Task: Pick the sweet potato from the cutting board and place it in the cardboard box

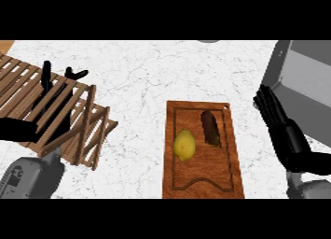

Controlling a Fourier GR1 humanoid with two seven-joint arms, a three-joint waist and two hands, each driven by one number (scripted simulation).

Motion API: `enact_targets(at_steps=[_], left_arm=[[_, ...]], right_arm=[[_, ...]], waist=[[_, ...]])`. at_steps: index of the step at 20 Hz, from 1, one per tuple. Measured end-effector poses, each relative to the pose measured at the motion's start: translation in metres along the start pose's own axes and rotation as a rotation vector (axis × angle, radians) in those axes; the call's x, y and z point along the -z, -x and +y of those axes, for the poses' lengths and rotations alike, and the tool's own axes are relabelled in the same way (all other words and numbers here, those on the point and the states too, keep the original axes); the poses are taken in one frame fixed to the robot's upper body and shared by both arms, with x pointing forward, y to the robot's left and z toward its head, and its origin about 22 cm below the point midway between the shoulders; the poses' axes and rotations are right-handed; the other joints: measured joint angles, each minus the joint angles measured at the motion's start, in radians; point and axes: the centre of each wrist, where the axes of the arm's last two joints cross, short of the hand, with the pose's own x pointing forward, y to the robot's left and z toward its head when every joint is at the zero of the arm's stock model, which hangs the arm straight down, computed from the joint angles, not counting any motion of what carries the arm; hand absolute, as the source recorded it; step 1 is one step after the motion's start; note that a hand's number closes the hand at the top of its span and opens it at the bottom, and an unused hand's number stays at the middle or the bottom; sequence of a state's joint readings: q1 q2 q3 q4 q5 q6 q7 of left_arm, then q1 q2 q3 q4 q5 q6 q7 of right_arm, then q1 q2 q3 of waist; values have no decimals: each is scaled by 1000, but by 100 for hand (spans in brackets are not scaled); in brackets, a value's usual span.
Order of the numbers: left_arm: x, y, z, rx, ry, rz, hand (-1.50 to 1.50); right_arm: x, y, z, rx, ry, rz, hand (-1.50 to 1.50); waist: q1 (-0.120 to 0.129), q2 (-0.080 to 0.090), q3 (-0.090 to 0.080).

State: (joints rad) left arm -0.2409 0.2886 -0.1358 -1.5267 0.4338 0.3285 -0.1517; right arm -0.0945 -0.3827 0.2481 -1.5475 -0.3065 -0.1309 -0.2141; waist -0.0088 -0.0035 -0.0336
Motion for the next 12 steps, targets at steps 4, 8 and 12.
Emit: enact_targets(at_steps=[4, 8, 12], left_arm=[[3, 11, -9, 31, 140, 32, 0], [5, 11, -8, 85, 100, 25, 0], [4, 14, -1, 126, 62, 58, 0]], right_arm=[[6, -11, -4, -238, 57, -52, 150], [8, -21, -40, -629, 108, -81, 150], [0, -19, -61, -882, 278, -85, -150]], waist=[[-1, 0, 20], [0, -5, 17], [-17, -12, 31]])
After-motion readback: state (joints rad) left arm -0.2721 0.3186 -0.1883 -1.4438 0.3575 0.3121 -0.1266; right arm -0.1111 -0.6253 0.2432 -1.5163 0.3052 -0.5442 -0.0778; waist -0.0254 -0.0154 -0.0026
